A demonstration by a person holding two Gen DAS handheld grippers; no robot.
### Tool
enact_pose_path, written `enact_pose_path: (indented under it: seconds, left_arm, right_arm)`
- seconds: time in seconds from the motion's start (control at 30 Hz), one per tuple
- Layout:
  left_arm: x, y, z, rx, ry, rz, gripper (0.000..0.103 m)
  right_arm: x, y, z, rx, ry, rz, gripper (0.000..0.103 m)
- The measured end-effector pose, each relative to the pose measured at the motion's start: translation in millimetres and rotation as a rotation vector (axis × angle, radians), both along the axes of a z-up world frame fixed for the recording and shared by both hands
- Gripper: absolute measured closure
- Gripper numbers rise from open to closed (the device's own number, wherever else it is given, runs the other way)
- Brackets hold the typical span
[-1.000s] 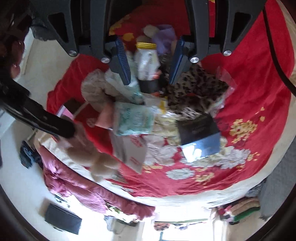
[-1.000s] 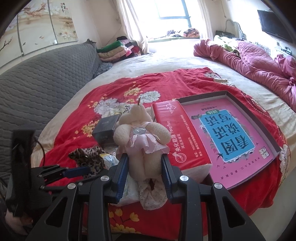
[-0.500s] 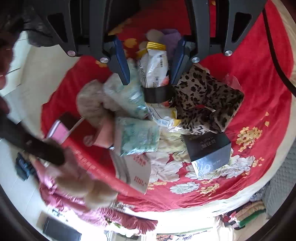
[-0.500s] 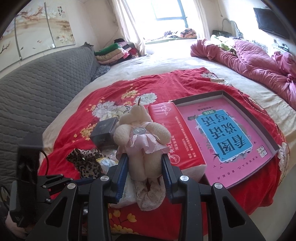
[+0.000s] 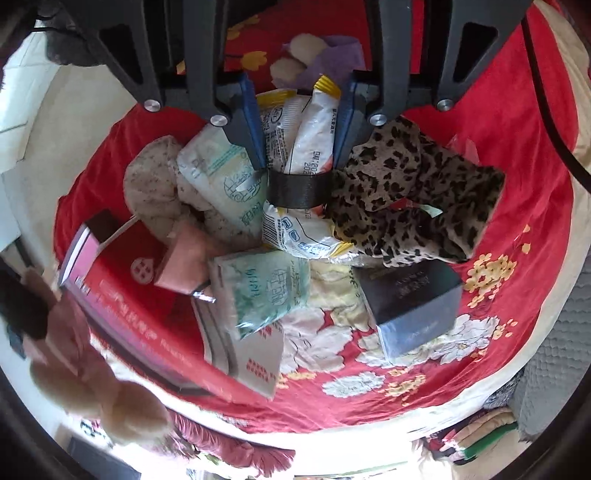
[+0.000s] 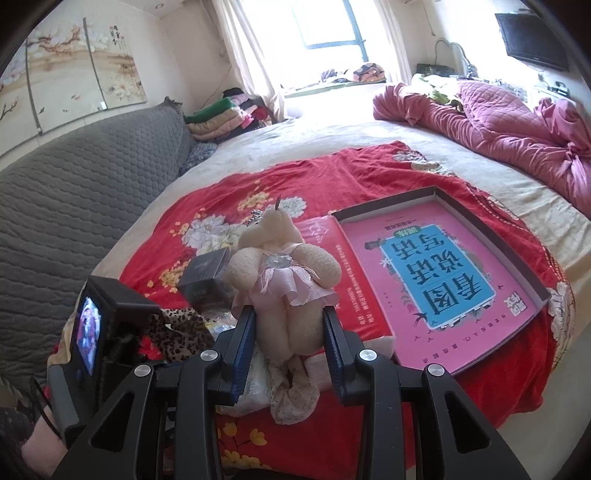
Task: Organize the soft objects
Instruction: 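Carry the snack bag and teddy bear over the pink tray with both tools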
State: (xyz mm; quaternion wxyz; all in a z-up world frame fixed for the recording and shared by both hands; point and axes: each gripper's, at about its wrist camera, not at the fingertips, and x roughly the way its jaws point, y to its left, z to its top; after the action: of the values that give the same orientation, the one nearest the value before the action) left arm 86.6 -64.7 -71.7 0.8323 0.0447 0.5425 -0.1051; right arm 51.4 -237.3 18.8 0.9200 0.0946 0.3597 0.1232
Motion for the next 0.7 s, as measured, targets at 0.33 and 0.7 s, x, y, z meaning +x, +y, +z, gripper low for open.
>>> enact_pose_path:
  seconds: [0.33,0.7]
  left_arm:
    - [-12,-13,76,-0.121,-0.104,-0.028,0.067]
    - [7,-59,114,-0.151,-0.173,-0.083,0.067]
  right_arm:
    - [-4,-32,18,0.003,-0.051,-0.07,0.067]
    - [-6,-91,30,-0.011,-0.094,-0.216,0.067]
